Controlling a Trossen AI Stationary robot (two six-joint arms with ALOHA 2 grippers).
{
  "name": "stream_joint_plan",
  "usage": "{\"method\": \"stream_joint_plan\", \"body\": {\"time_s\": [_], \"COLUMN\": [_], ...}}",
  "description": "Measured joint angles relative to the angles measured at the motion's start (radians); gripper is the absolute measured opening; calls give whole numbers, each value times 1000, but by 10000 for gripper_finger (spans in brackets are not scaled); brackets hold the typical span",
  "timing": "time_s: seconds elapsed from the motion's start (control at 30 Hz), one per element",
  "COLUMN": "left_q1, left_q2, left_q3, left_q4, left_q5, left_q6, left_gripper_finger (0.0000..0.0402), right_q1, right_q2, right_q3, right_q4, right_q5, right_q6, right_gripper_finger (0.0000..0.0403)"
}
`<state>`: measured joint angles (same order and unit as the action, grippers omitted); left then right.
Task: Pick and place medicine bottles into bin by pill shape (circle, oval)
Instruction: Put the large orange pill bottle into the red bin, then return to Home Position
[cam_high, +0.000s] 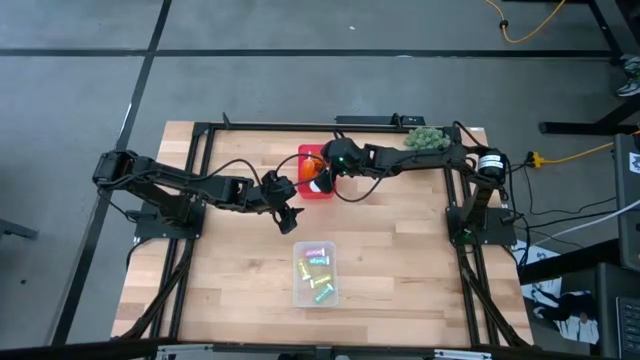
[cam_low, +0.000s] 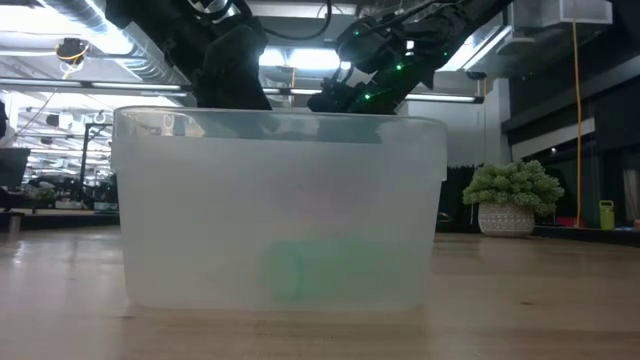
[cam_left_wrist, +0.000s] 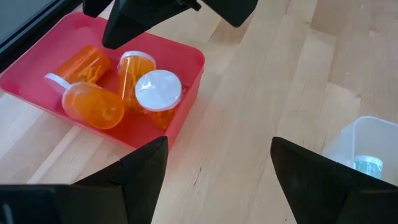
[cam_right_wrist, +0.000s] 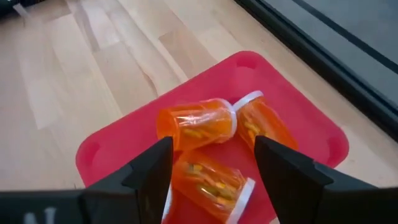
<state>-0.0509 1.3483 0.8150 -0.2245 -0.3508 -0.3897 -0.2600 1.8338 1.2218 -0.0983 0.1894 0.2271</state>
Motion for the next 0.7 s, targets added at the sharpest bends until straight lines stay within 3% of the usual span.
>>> {"method": "stream_joint_plan", "body": {"time_s": [0.13,0.47,0.7], "left_q1": [0,0,0], "left_q2": [0,0,0], "left_q3": [0,0,0], "left_q4": [-1,-3,-3], "left_q5": [0,0,0], "left_q6": [0,0,0], "left_gripper_finger": [278,278,278], "right_q1": [0,0,52], "right_q2": [-8,-14,-14], "right_q3": [41,237,289], "right_q4": [-35,-442,-547], "right_q5": [0,0,1], "right_q6": [27,88,73], "right_gripper_finger": [225,217,217]}}
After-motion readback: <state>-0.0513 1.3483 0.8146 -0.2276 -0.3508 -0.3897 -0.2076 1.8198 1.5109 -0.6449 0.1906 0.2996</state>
